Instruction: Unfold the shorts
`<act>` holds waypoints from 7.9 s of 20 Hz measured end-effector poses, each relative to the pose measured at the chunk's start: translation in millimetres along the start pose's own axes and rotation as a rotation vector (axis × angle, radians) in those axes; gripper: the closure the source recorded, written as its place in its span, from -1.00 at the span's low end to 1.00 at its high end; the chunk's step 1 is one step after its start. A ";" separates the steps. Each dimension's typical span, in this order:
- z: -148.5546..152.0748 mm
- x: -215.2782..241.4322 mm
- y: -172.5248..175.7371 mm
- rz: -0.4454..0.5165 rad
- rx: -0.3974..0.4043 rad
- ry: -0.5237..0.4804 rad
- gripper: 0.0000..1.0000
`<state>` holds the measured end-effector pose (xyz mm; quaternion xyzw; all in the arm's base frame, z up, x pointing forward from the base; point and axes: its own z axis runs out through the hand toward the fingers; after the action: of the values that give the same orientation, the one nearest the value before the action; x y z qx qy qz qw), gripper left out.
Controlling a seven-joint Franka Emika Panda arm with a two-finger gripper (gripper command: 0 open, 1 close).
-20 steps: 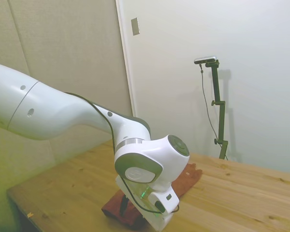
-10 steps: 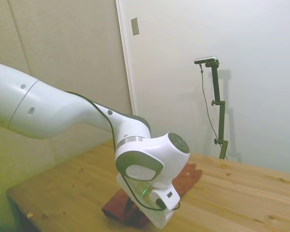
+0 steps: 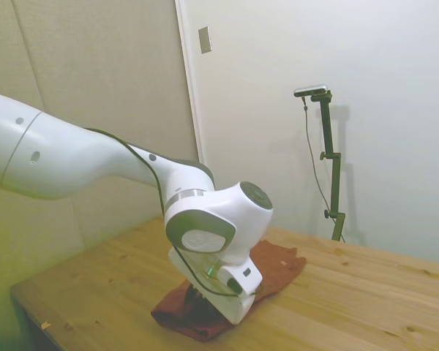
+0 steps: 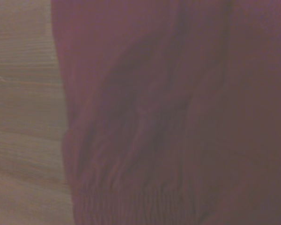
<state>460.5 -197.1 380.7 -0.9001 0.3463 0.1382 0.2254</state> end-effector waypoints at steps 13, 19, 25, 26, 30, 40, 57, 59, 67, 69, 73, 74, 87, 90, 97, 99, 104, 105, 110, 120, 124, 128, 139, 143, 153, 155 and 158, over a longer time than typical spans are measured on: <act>12.0 -57.2 -141.1 -0.133 -0.171 0.070 1.00; 38.3 -77.7 -181.9 -0.186 -0.263 0.073 1.00; 64.0 -97.5 -206.6 -0.238 -0.346 0.068 -1.00; 67.0 -100.2 -213.1 -0.252 -0.352 0.068 -1.00; 90.2 -110.2 -248.6 -0.314 -0.390 0.065 -1.00; 125.6 -121.9 -322.4 -0.374 -0.408 0.060 -1.00; -60.3 57.8 -175.1 0.316 -0.097 0.447 -1.00; -67.5 74.8 -144.3 0.412 -0.067 0.467 -1.00; -46.3 131.8 -127.5 0.742 0.180 0.509 -1.00; -39.9 138.2 -132.6 0.803 0.246 0.516 -1.00; -25.4 132.5 -147.1 0.829 0.263 0.488 -1.00; -25.4 129.9 -148.3 0.835 0.266 0.485 -1.00; -4.6 109.2 -108.1 0.857 0.255 0.474 -1.00; -2.8 110.0 -113.9 0.819 0.271 0.462 1.00; -2.9 118.2 -120.6 0.734 0.347 0.435 1.00; -3.2 125.1 -114.3 0.736 0.355 0.432 1.00; 1.1 137.3 -103.1 0.745 0.355 0.429 1.00; 0.6 137.6 -103.6 0.742 0.357 0.430 1.00; -1.4 138.9 -105.2 0.734 0.374 0.423 1.00; 2.4 142.8 -104.6 0.724 0.375 0.418 1.00; -8.9 134.1 -111.4 0.689 0.388 0.429 1.00; -14.5 117.3 -136.3 0.604 0.446 0.389 1.00; 10.0 53.2 -273.1 0.358 0.431 0.277 1.00; 29.9 50.8 -317.2 0.324 0.426 0.251 1.00; 87.1 26.6 -390.6 0.240 0.363 0.202 -1.00; 86.7 21.7 -397.8 0.222 0.365 0.203 -1.00; 85.5 12.7 -409.5 0.196 0.373 0.198 -1.00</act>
<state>742.5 108.3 429.0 -0.8142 0.4718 0.0043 0.3383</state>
